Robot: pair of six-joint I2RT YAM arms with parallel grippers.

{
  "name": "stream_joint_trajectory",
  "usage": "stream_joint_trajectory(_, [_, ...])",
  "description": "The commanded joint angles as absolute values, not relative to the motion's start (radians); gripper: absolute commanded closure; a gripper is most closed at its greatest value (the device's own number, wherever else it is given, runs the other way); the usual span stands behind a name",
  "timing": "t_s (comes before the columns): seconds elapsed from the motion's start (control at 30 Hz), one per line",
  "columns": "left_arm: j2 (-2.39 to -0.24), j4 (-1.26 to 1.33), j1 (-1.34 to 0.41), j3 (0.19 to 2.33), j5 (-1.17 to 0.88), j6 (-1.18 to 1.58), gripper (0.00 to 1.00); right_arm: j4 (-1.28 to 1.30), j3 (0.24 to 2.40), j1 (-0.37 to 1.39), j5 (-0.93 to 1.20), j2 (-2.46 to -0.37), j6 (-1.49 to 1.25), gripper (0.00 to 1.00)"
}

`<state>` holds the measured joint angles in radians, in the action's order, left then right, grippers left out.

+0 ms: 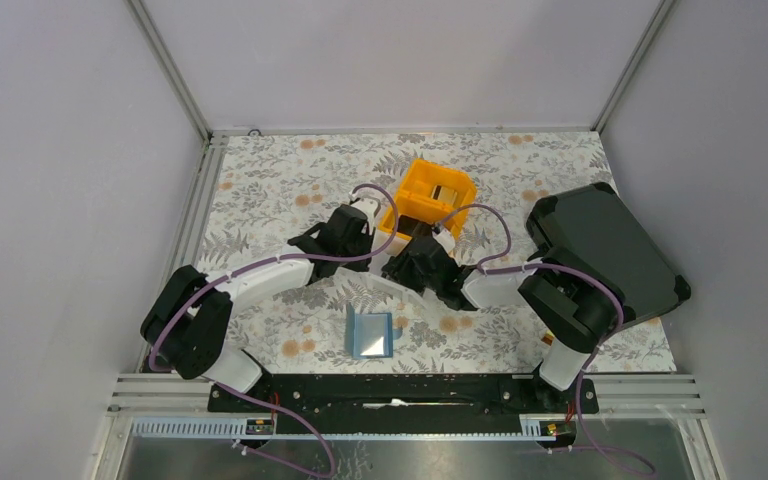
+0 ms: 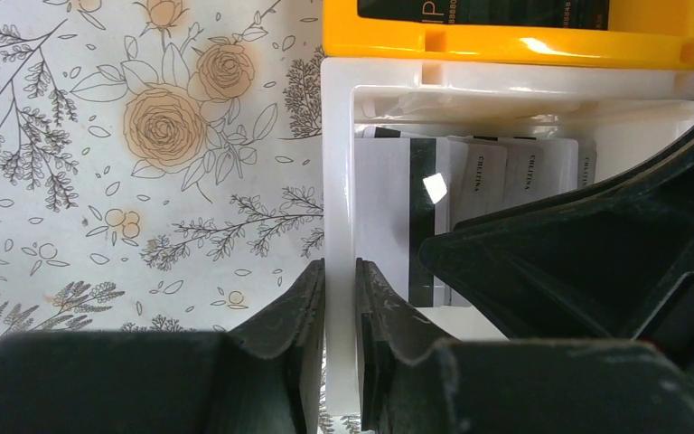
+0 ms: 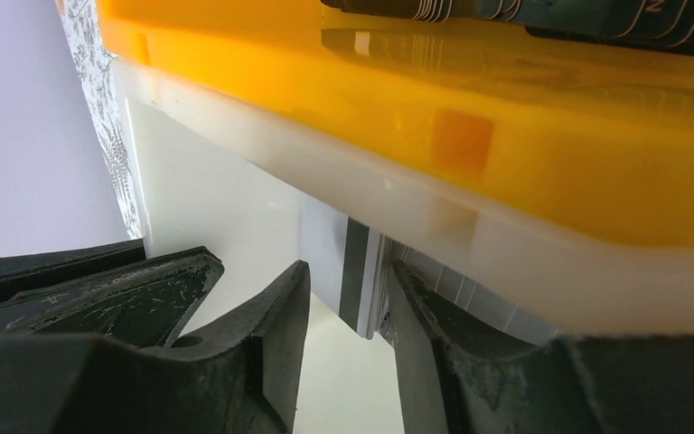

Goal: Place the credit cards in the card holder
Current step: Pick up the credit card from the storage box.

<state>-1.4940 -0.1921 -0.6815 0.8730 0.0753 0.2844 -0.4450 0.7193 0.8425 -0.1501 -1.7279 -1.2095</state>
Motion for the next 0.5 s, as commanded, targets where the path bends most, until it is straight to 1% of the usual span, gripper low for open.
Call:
stream_joint_trajectory(0.0, [-1.466, -0.16, -0.689, 0.859, 0.052, 0.264, 1.0, -0.527, 0.746, 0.853, -0.076, -1.754, -1.165, 0.58])
stream_joint_trajectory(0.2, [-1.467, -0.16, -0.689, 0.859, 0.065, 0.264, 1.0, -0.629, 0.715, 0.853, -0.04, -1.754, -1.148, 0.7])
stream_joint_trajectory(0.33, [-1.467, -0.162, -0.688, 0.86, 0.071, 0.264, 1.0, -0.679, 0.697, 0.852, -0.035, -1.731, -1.137, 0.72])
stream_joint_trajectory(0.47, [-1.468, -0.161, -0.689, 0.86, 0.073, 0.264, 1.0, -0.673, 0.698, 0.853, -0.054, -1.723, -1.116, 0.71])
